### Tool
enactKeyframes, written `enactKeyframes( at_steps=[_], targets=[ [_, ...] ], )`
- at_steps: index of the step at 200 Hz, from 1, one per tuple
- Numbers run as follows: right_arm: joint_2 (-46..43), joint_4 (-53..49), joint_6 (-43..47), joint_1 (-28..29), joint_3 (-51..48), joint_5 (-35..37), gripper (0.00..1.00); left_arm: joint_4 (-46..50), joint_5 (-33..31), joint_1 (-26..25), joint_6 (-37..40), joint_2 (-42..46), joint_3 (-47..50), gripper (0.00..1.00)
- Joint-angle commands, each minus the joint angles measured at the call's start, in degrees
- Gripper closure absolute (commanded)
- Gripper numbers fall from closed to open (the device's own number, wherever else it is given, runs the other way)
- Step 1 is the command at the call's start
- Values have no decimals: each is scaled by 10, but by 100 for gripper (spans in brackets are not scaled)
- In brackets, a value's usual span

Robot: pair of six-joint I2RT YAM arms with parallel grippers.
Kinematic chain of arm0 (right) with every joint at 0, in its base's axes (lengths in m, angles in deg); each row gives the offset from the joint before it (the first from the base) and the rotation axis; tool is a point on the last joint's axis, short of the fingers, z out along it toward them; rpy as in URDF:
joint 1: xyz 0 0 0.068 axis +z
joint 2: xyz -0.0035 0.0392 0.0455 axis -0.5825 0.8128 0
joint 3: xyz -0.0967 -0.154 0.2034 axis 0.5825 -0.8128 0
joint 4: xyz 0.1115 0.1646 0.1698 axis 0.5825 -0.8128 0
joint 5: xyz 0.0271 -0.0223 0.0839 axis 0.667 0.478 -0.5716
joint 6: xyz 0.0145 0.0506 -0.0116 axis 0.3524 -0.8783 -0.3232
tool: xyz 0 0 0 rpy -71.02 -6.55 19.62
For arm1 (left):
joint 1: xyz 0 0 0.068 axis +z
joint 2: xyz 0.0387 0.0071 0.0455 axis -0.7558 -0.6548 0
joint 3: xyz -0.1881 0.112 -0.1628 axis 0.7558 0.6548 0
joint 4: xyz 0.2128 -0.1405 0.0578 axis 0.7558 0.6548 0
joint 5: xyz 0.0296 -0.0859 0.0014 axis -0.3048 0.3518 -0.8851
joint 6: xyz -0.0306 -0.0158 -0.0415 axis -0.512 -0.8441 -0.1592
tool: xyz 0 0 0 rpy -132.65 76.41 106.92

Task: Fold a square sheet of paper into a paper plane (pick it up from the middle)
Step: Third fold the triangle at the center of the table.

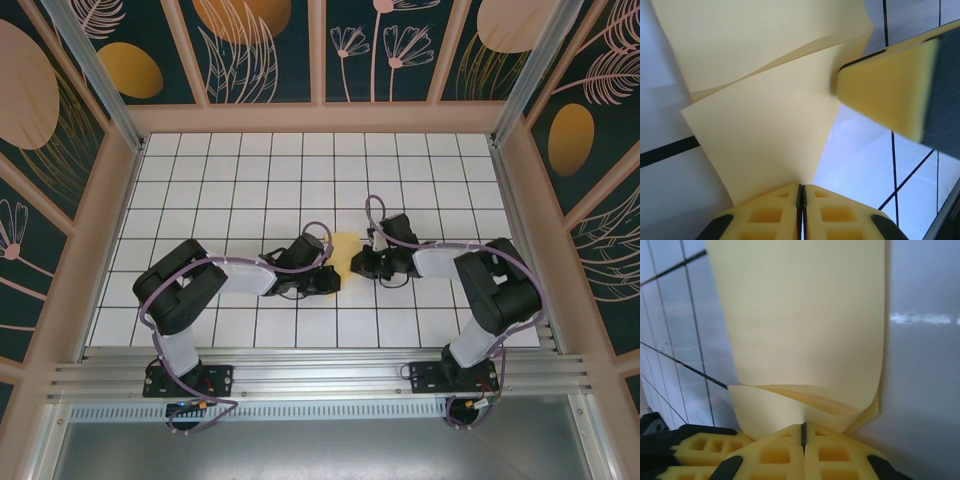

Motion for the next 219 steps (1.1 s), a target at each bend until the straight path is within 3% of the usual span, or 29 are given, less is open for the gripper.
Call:
enactKeyframes(
  at_steps=[1,29,83,137,219],
  targets=[
    [-39,5,-11,4,12,-10,94,42,-3,-1,16,-22,24,87],
    [-42,15,-17,29,11,-24,94,39,-3,-2,17,-24,25,88],
    [9,39,-34,43,-1,18,95,44,-8,-2,21,-23,26,89],
    [38,20,-20,14,-3,65,95,54,-14,-1,30,-29,34,90],
    [59,50,-16,-46,-1,34,94,55,-19,-2,34,-49,41,96]
  ],
)
